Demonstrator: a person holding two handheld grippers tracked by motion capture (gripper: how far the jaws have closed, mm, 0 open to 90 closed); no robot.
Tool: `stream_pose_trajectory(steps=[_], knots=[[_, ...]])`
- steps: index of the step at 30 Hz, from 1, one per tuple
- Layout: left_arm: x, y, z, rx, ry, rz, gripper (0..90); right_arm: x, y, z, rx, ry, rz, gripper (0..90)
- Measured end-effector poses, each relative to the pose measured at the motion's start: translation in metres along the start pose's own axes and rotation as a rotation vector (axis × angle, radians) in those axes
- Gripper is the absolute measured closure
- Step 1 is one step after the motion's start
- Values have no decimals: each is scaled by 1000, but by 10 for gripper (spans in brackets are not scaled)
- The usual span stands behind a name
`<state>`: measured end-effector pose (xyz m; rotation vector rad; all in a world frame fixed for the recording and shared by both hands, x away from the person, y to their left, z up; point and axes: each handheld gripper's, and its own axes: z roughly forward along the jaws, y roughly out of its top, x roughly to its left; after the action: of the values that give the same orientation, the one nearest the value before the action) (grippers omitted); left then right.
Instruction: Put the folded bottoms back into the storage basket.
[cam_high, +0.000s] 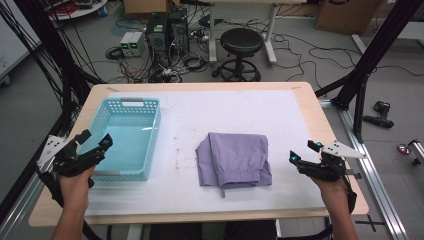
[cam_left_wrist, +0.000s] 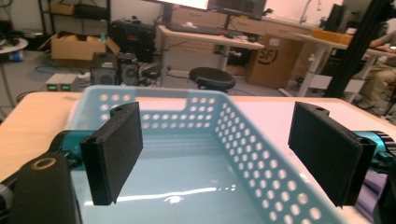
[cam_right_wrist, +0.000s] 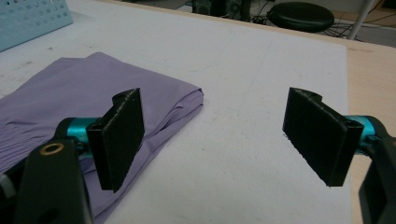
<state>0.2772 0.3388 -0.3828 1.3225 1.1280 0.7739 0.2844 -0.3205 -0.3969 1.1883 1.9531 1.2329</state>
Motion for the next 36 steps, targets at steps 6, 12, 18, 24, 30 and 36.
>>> stream_pose_trajectory(steps=[6,12,18,24,30,36], knots=[[-24,6,12,9,-68,21,178,-1,2,-2,-12,-1,6,208],[-53,5,29,23,-163,34,178,0,1,1,-4,6,2,208],[-87,3,47,29,-280,60,177,0,0,0,0,14,-4,208],[-120,-8,67,62,-350,76,177,0,1,-2,-20,42,3,208],[-143,-19,81,102,-381,104,181,0,2,-2,-26,50,13,208],[-164,-37,99,179,-421,119,314,1,4,-2,-36,56,9,208]])
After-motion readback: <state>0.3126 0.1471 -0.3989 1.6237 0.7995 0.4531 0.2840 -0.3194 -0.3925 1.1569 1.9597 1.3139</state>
